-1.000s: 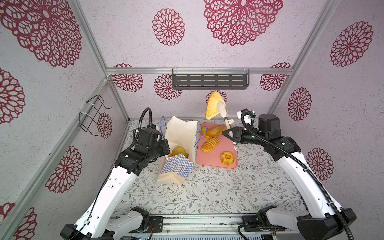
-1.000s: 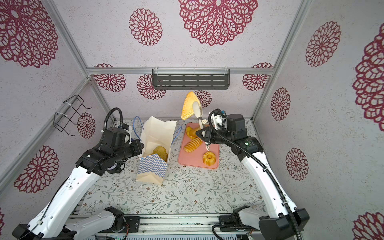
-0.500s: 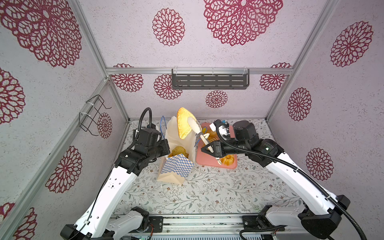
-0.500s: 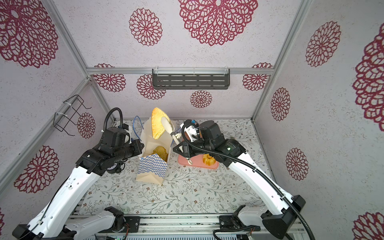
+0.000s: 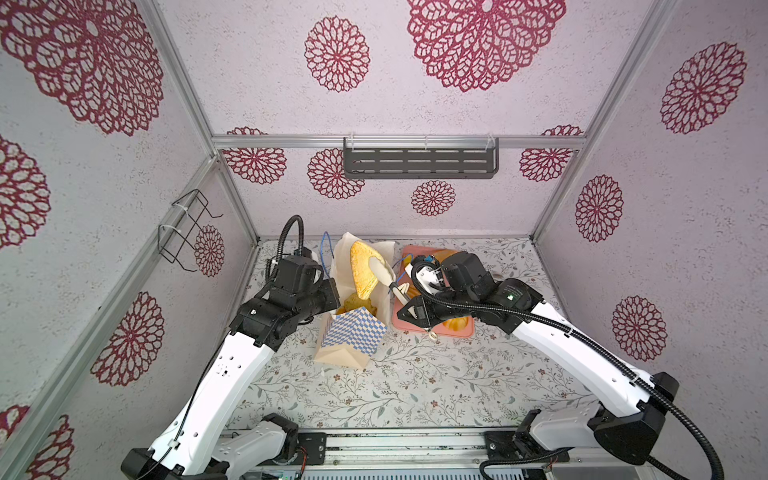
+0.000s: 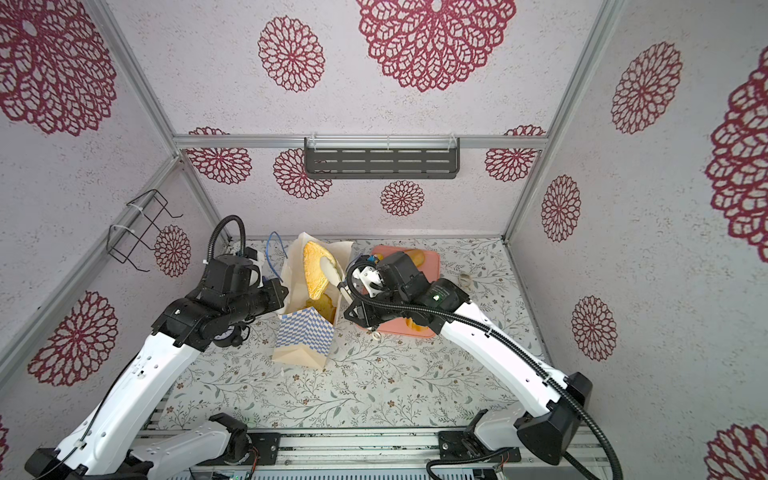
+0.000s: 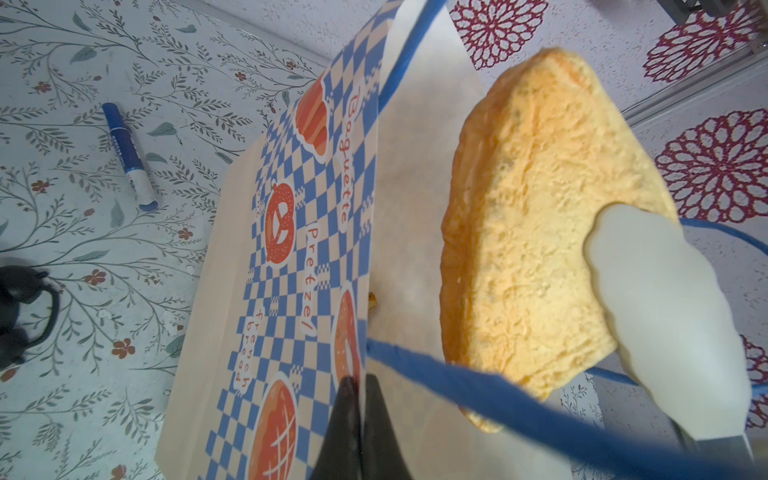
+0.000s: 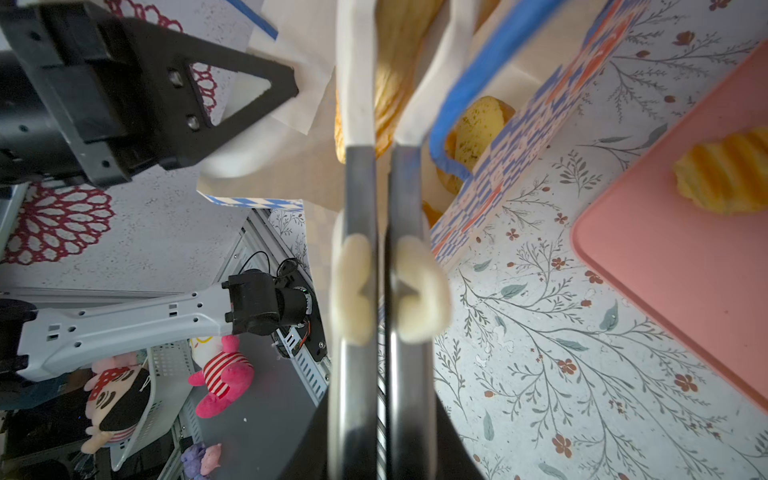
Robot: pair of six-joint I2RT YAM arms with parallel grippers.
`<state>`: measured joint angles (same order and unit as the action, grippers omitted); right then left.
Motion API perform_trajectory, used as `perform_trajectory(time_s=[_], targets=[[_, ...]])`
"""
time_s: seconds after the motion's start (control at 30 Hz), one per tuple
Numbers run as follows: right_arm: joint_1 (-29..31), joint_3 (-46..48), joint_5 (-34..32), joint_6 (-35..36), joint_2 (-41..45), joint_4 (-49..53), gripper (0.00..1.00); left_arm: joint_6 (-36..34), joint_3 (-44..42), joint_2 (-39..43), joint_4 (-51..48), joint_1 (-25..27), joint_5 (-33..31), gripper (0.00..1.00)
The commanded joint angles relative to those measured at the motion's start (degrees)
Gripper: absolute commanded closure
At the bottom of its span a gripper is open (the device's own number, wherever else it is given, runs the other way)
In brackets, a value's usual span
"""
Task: Place the fake bread into the paper bag
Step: 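Lower the tongs into the bag and release the croissant, then raise the tongs out of the bag back toward the tray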
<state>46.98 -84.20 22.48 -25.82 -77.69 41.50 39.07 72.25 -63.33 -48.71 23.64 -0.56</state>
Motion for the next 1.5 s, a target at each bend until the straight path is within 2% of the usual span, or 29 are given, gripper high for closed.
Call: perform_trajectory(time_s=[0.0, 0.1, 0.2, 0.5, 0.63, 1.1, 1.27, 1.47], targets=[[0.30, -1.75, -1.33, 2.29, 0.92, -2.30, 0.68, 0.26, 1.32, 0.24, 1.84, 0.36, -0.01, 1.00], [0.30, -1.56, -1.91, 2.38, 0.96, -2.21, 0.62, 0.22, 1.23, 0.36, 1.86, 0.42, -0.12, 1.00], [0.31, -1.49, -2.07, 2.41, 0.95, -2.21, 0.60, 0.24, 1.07, 0.42, 1.84, 0.36, -0.07, 1.00], [0.30, -2.51, -3.68, 2.44, 1.40, -2.47, 0.63, 0.22, 1.12, 0.30, 1.74, 0.36, -0.19, 1.00], [0.30, -4.24, -6.00, 2.58, 2.07, -3.03, 0.66, 0.30, 1.05, 0.23, 1.82, 0.41, -0.22, 1.00], [-1.26, -8.32, -14.03, 3.43, 7.56, -6.41, 0.68, 0.15, 0.88, 0.12, 1.94, 0.36, 0.06, 1.00], [-4.58, -6.16, -17.27, 2.53, 10.51, -3.67, 0.68, -0.12, 0.88, 0.06, 2.13, 0.40, 0.02, 1.00], [-15.67, 3.40, -13.60, -1.49, 14.11, -0.15, 0.73, -0.20, 0.88, -0.34, 2.49, 0.38, 0.34, 1.00]])
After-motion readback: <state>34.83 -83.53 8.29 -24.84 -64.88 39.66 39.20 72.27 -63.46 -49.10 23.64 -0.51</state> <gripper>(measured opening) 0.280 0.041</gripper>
